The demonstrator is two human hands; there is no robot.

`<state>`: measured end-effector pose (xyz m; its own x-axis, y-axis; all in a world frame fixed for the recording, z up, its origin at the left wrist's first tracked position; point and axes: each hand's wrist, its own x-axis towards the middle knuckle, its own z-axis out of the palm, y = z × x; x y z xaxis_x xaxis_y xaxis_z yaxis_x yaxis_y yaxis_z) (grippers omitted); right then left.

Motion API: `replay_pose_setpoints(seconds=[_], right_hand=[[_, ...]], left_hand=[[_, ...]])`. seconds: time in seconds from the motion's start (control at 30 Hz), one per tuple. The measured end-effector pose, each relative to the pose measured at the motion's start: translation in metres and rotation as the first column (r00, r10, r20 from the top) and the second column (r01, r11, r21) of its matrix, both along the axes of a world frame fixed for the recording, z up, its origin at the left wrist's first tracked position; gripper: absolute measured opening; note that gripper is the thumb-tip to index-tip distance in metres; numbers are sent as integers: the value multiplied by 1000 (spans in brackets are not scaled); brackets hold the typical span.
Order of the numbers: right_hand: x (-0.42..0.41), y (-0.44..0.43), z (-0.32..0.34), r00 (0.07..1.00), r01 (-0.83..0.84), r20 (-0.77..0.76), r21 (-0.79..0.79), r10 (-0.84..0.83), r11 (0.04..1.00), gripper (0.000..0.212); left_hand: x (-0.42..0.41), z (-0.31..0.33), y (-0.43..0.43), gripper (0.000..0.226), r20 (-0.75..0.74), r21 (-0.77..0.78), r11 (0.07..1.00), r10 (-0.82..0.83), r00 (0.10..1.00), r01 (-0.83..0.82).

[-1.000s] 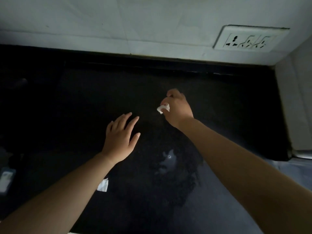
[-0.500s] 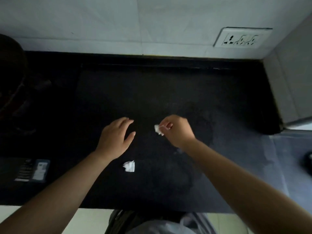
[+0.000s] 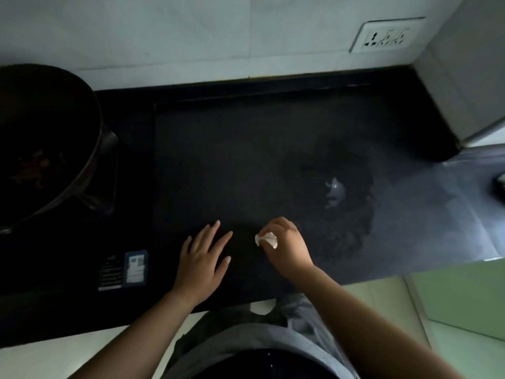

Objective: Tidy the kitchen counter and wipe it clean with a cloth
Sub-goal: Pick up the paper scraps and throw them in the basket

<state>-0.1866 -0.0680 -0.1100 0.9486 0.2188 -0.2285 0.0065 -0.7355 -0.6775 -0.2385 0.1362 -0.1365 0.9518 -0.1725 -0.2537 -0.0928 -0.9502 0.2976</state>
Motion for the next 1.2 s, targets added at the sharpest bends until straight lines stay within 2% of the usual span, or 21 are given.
replay_pose_setpoints(seconds=[0.07,0.3,0.43,0.53,0.7,0.9,1.07,1.2], right_hand=[[-5,2,0,999,21,32,-55,-20,998,16],[-15,7,4,999,-37,-40,-123,32,992,43],[-13,17,4,997,-74,-46,-201,66,977,32],[-15,22,2,995,-87,-60,-252,74,964,32],[-23,27,5,999,-4,-41,-228,-6,974,31],[-33,27,8,999,-39,-4,-219,39,975,26],[-38,27,3,976,177,-112,-103,-189,979,25],[-42,27,7,942,283,-185,-4,-279,959,20]], left_hand=[[-6,-2,7,52,23,-18,1000,-20,1000,20],[-5,-5,14,54,34,-22,998,-63,997,63],[-6,-11,16,52,50,-11,997,-74,996,75],[-7,-15,16,53,53,-4,997,-78,996,78],[-7,-16,18,53,50,-6,996,-86,995,86],[-7,-15,17,52,56,-20,996,-83,995,85],[-7,-10,16,53,58,-28,996,-81,995,83],[-5,-5,16,57,20,-83,993,-77,997,78]])
